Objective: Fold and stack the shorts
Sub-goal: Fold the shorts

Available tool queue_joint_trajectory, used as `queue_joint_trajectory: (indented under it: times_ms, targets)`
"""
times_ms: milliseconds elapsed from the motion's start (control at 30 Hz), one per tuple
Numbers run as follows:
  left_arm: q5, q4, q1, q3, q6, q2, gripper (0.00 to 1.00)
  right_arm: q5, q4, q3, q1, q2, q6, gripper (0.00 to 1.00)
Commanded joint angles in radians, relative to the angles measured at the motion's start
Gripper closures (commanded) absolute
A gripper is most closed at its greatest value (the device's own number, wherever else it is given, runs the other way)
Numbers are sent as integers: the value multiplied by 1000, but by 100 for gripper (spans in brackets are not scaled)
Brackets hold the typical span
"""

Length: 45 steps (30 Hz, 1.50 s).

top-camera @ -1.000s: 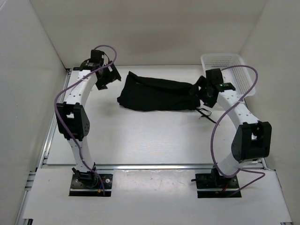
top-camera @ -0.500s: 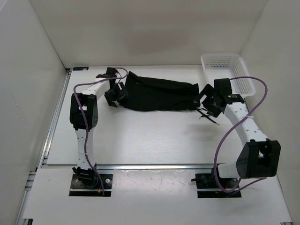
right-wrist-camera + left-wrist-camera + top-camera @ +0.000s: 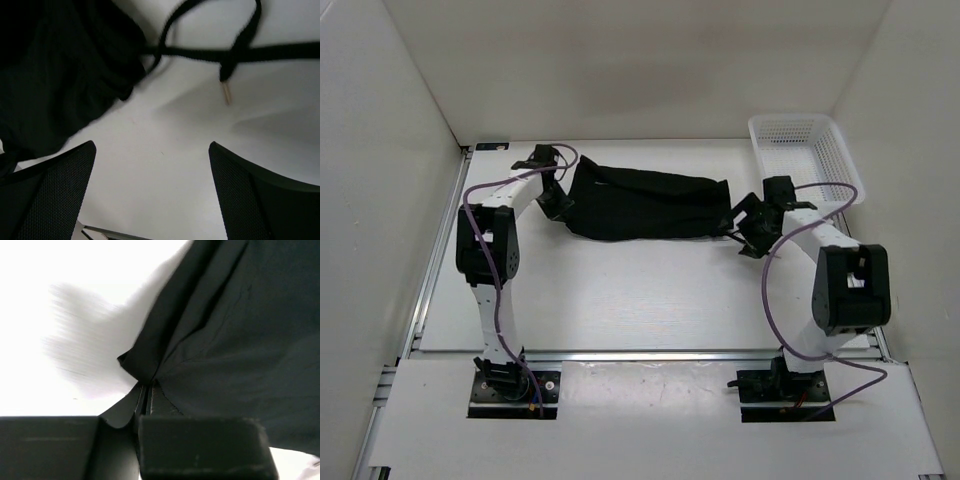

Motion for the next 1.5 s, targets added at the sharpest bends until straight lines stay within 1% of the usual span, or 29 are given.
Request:
queue_joint_trajectory:
  times_ms: [0,167,200,300,367,433,500,533,600,633,667,733,767,800,833,900,933,967,1000,1033,1067,1100,1133,1167,1200,1233,1300,1367,1467]
  targets:
    - [-35,11,16,-7,6,-86,90,-27,99,109,28,83,40,2]
    - [-17,11,25,-16,26,-118,90,-12,122,206,117,236,74,2]
    - [-6,11,25,-16,26,-118,90,31,122,234,129,256,74,4]
    - [3,11,25,-25,35,-138,90,71,122,254,166,318,111,7]
    - [3,2,34,-25,46,-138,90,124,122,277,195,354,121,10]
    - [3,2,45,-25,56,-149,90,152,122,313,205,379,121,18]
    - [3,-9,54,-13,69,-158,90,181,81,368,215,431,103,26]
    - [3,-18,54,-13,69,-158,90,204,52,442,215,466,92,43]
    - [12,-27,76,28,89,-158,90,232,-8,502,215,479,54,70]
    - [23,-27,76,44,89,-158,90,249,-22,545,215,479,54,96]
    - [23,-38,76,65,101,-158,90,260,-22,563,206,479,33,100]
    - [8,-72,86,154,113,-140,90,269,-53,606,197,467,14,100]
    - [-10,-98,96,200,125,-140,90,269,-67,660,197,467,2,100]
    - [-21,-156,96,246,125,-131,90,284,-84,688,188,454,-24,100]
    - [-21,-179,96,324,136,-131,90,284,-113,712,188,442,-41,100]
    - [-21,-208,96,361,136,-141,90,271,-139,746,188,424,-81,100]
    - [-12,-218,96,349,136,-152,90,260,-148,732,188,396,-92,100]
    - [0,-218,96,325,136,-189,90,249,-162,670,188,378,-92,100]
    - [0,-209,96,287,136,-212,90,249,-162,619,188,331,-92,100]
    - [9,-186,87,186,127,-235,90,232,-162,564,197,306,-92,100]
    - [32,-169,86,124,127,-288,90,222,-153,509,197,280,-92,100]
    - [45,-147,77,60,116,-314,90,221,-153,387,197,223,-74,100]
    - [45,-129,59,-67,103,-341,90,221,-118,322,197,191,-73,100]
    - [45,-94,48,-127,93,-388,90,221,-101,257,208,157,-63,100]
    - [45,-83,48,-182,93,-407,90,221,-90,154,217,99,-63,100]
    - [45,-74,33,-274,80,-425,90,221,-90,112,217,73,-54,100]
    - [45,-61,33,-356,64,-477,90,234,-79,20,226,8,-53,100]
    - [45,-50,24,-451,40,-515,90,264,-79,-33,237,-35,-53,100]
    - [34,-50,24,-549,17,-597,90,283,-79,-126,257,-136,-32,100]
